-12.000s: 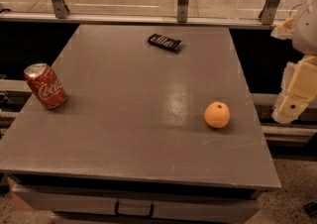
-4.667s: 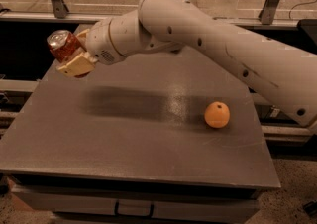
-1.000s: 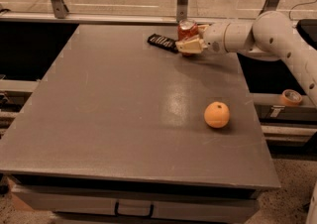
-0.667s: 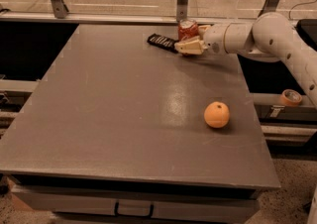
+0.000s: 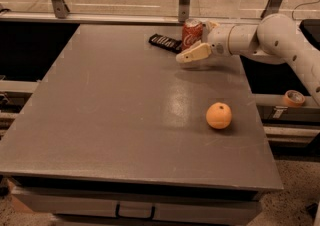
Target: Move coke can near rxbar chocolate
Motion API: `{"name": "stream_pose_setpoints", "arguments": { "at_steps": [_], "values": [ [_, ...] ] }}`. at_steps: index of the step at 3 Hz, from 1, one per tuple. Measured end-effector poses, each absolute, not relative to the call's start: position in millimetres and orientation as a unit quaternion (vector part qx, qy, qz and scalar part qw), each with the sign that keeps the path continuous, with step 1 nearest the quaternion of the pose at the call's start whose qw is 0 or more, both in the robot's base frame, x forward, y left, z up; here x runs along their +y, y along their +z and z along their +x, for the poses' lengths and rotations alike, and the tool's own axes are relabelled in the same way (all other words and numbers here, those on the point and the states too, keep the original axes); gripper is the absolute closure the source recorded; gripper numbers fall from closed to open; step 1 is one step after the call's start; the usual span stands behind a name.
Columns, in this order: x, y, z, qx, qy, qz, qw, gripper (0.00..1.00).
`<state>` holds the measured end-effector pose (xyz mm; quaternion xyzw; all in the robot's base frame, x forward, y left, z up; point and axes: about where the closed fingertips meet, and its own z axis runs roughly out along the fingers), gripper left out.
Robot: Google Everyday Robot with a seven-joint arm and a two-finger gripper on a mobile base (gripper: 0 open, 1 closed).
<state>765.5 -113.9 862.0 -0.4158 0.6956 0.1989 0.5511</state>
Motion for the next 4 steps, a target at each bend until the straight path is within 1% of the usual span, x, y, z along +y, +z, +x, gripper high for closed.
{"name": "stream_pose_setpoints", "arguments": {
  "at_steps": [1,2,3,4],
  "values": [
    [-144.5,884.7,762.0,0.692,0.168,-0.420,0.562,0.00],
    [-203.7,940.0,741.3,0.676,0.108,-0.435,0.584,0.00],
    [-248.9,1017.4,703.3,0.645,0.026,-0.453,0.615,0.00],
    [-244.3,1103.9,668.8,0.588,-0.047,-0.484,0.646,0.00]
  ]
}}
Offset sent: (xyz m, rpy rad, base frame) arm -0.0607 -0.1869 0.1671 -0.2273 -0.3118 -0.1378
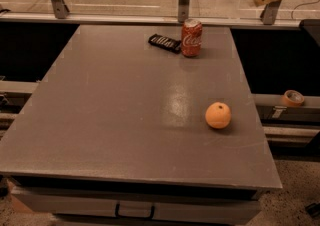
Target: Move coke can near rxbar chocolate
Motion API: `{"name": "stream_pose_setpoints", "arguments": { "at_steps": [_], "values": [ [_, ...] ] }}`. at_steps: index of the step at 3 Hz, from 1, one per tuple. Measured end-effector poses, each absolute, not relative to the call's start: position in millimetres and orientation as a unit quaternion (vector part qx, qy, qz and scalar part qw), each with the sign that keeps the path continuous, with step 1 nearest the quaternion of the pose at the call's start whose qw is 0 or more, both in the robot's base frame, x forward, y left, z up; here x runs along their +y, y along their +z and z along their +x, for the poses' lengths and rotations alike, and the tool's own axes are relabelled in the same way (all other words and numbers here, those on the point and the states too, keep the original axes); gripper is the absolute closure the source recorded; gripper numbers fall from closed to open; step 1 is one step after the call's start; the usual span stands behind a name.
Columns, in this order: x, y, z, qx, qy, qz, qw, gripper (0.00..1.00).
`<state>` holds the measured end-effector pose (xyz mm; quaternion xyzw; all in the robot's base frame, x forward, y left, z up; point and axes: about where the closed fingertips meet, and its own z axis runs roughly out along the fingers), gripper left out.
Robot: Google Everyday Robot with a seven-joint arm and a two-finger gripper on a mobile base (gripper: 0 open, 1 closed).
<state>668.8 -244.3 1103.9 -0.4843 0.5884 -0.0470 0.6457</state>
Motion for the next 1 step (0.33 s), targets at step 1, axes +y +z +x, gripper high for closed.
{"name": "stream_pose_setpoints", "arguments": {
  "at_steps": [1],
  "values": [
    [-243.9,1103.9,668.8,0.588,-0.047,-0.485,0.646,0.00]
  ]
}}
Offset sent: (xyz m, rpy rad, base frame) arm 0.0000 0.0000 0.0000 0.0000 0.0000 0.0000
